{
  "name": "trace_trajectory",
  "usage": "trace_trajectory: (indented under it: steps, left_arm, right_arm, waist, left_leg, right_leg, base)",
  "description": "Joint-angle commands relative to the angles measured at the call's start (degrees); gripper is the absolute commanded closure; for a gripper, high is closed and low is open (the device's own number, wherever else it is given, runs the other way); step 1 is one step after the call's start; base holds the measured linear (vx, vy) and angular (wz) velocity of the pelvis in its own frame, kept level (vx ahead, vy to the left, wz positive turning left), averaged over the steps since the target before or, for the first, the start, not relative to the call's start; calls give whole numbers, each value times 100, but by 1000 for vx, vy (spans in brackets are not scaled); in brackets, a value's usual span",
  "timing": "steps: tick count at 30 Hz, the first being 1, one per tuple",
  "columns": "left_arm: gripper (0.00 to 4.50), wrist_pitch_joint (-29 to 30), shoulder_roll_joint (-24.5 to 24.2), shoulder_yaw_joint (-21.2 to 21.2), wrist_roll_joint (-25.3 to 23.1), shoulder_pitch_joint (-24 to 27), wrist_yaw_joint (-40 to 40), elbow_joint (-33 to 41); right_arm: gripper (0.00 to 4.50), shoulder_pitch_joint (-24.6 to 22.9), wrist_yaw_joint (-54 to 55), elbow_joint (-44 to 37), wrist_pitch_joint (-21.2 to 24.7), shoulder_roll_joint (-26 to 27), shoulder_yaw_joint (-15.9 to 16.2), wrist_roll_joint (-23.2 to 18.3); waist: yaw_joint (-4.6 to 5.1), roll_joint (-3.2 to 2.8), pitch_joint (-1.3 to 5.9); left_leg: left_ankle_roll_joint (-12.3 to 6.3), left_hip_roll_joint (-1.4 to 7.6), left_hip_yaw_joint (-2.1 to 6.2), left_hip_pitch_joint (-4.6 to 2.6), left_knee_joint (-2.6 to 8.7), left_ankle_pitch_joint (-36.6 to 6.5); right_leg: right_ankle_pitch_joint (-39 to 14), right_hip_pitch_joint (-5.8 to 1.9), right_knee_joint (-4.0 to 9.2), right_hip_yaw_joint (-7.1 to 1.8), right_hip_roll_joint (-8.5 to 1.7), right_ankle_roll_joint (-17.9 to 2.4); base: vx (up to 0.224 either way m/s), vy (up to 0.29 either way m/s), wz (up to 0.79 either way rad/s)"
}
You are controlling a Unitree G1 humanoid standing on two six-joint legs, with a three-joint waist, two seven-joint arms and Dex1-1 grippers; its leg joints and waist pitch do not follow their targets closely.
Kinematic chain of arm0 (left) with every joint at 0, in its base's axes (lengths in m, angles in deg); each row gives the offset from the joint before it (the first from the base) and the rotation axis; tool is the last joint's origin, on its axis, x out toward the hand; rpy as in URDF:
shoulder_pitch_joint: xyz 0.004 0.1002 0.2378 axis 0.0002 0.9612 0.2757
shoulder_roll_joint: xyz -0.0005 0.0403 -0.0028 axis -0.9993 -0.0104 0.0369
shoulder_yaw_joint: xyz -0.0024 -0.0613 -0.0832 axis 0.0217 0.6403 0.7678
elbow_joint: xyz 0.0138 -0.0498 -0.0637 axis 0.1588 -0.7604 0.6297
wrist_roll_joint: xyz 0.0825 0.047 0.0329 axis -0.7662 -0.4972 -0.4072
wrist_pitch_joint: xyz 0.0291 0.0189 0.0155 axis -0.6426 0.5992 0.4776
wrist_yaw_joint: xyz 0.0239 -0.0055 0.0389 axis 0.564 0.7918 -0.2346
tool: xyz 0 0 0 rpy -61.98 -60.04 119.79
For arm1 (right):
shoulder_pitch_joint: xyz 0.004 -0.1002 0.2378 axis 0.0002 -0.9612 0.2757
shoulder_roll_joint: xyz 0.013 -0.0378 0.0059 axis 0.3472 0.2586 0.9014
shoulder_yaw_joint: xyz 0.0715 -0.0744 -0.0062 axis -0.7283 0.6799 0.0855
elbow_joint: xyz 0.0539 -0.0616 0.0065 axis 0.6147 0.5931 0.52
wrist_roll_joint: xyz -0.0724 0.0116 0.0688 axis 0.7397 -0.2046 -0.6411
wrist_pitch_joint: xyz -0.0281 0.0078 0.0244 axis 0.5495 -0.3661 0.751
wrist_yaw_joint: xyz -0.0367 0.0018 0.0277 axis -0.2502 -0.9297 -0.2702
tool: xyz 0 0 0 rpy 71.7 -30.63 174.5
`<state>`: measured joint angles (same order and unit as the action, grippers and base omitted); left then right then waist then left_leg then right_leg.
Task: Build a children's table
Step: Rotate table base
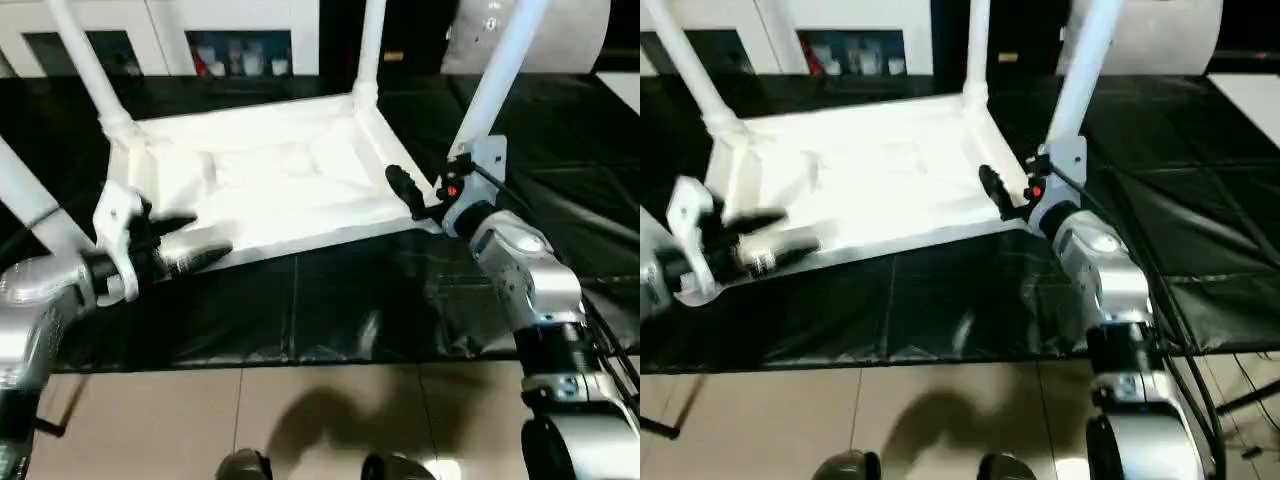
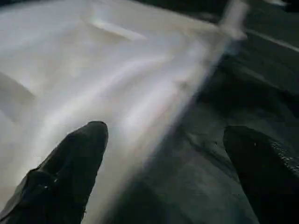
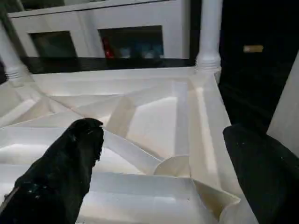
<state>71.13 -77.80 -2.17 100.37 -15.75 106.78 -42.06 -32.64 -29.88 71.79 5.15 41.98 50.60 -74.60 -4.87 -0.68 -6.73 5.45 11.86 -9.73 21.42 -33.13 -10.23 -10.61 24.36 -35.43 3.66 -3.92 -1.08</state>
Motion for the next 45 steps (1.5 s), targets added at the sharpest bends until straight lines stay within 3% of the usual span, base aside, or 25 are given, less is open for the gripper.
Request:
trace_trajectory:
  steps: [1,3,5,8,14,15,18,26,31,32,33,34,35,36,40,41,45]
  left_arm:
    - [5,400,-25,4,118,123,-304,682]
    - [5,577,2,-10,178,220,-459,1016]
    - [5,1348,101,-224,382,419,-1100,2374]
    - [5,1704,152,-317,462,429,-1312,2881]
    - [5,2208,-8,-265,682,581,-1299,3373]
    - [5,2324,-34,-166,719,616,-1396,3423]
    - [5,2485,-98,-90,646,623,-1564,3409]
    - [5,2802,-405,-104,364,694,-1689,3245]
    - [5,2216,-518,-213,-292,610,-1942,2715]
    - [5,1733,-335,-205,-532,415,-2095,2359]
    - [5,1733,-335,-205,-532,415,-2095,2359]
    - [5,1323,-130,-197,-691,216,-2239,1997]
    - [5,1179,-76,-210,-759,152,-2289,1875]
    - [5,773,80,-267,-908,-16,-2440,1503]
    - [5,288,243,-408,-1230,-211,-2737,965]
    - [5,54,478,-367,-1359,-350,-3066,598]
    - [5,-16,889,-141,-1250,-383,-3370,540]
  right_arm:
    - [0,168,118,387,-144,-39,-207,-22]
    - [0,260,222,595,-229,-33,-266,-2]
    - [0,481,646,1076,-459,-40,-523,-14]
    - [0,602,849,1333,-579,-70,-742,-108]
    - [0,848,957,1831,-869,-297,-958,-119]
    - [0,928,953,2006,-970,-363,-983,-114]
    - [0,1016,975,2196,-1087,-411,-1020,-87]
    - [0,1023,984,2286,-1224,-483,-1069,-76]
    - [0,1029,982,2417,-1338,-527,-1091,-56]
    - [0,1019,1051,2395,-1331,-530,-1115,-59]
    - [0,1019,1051,2395,-1331,-530,-1115,-59]
    - [0,993,1131,2349,-1314,-520,-1123,-49]
    - [0,978,1150,2327,-1308,-513,-1121,-45]
    - [0,896,1193,2201,-1276,-476,-1095,-25]
    - [0,732,1222,1926,-1190,-414,-1036,5]
    - [0,591,1234,1682,-1104,-351,-1002,-2]
    - [0,311,1128,1167,-862,-234,-887,-63]
  waist:
    - [27,-95,325]
    - [16,-80,303]
    - [22,-55,321]
    - [3,-46,295]
    - [15,-26,284]
    - [18,8,290]
    - [23,-19,297]
    - [20,-14,311]
    - [4,-15,323]
    - [-8,-9,323]
    - [-6,-11,323]
    - [-17,-35,352]
    - [-16,-29,337]
    - [-31,-27,367]
    - [-41,1,396]
    - [-45,-4,391]
    - [-44,-7,433]
  left_leg:
    - [-168,87,-21,-66,377,-778]
    - [-198,74,-30,-66,373,-732]
    - [-207,98,-13,-30,360,-498]
    - [-303,65,-51,-22,333,-413]
    - [-223,32,-52,5,323,-503]
    - [-232,26,-64,2,315,-470]
    - [-261,20,-64,12,300,-402]
    - [-352,20,-64,7,284,-356]
    - [-335,26,-62,0,284,-441]
    - [-337,20,-55,6,285,-439]
    - [-330,19,-63,1,283,-458]
    - [-299,25,-52,-6,274,-426]
    - [-304,24,-50,3,278,-439]
    - [-274,25,-46,-5,267,-451]
    - [-296,19,-41,20,250,-328]
    - [-318,15,-45,20,248,-323]
    - [-332,27,-37,29,236,-255]
  right_leg:
    - [-369,-300,333,-280,-288,-1430]
    - [-292,-299,340,-277,-265,-1457]
    - [46,-338,288,-276,-289,-1560]
    - [116,-306,285,-274,-246,-1559]
    - [-313,-328,313,-268,-249,-1340]
    - [-287,-324,319,-270,-234,-1316]
    - [-191,-325,300,-262,-229,-1347]
    - [-125,-327,300,-264,-228,-1379]
    - [-366,-322,318,-265,-234,-1319]
    - [-406,-323,330,-261,-233,-1300]
    - [-418,-317,336,-266,-228,-1294]
    - [-339,-327,309,-266,-239,-1319]
    - [-364,-319,331,-261,-233,-1313]
    - [-327,-332,312,-262,-240,-1314]
    - [-98,-351,273,-267,-252,-1295]
    - [-98,-345,285,-270,-242,-1280]
    - [76,-374,255,-272,-265,-1335]
  base:
    - [0,0,0]
    - [0,0,0]
    - [0,0,0]
    - [0,0,0]
    - [0,0,0]
    - [0,0,0]
    - [0,0,0]
    - [0,0,0]
    - [0,0,0]
    - [0,0,0]
    - [0,0,0]
    - [0,0,0]
    - [0,0,0]
    - [0,0,0]
    - [0,0,0]
    - [0,0,0]
    - [0,0,0]
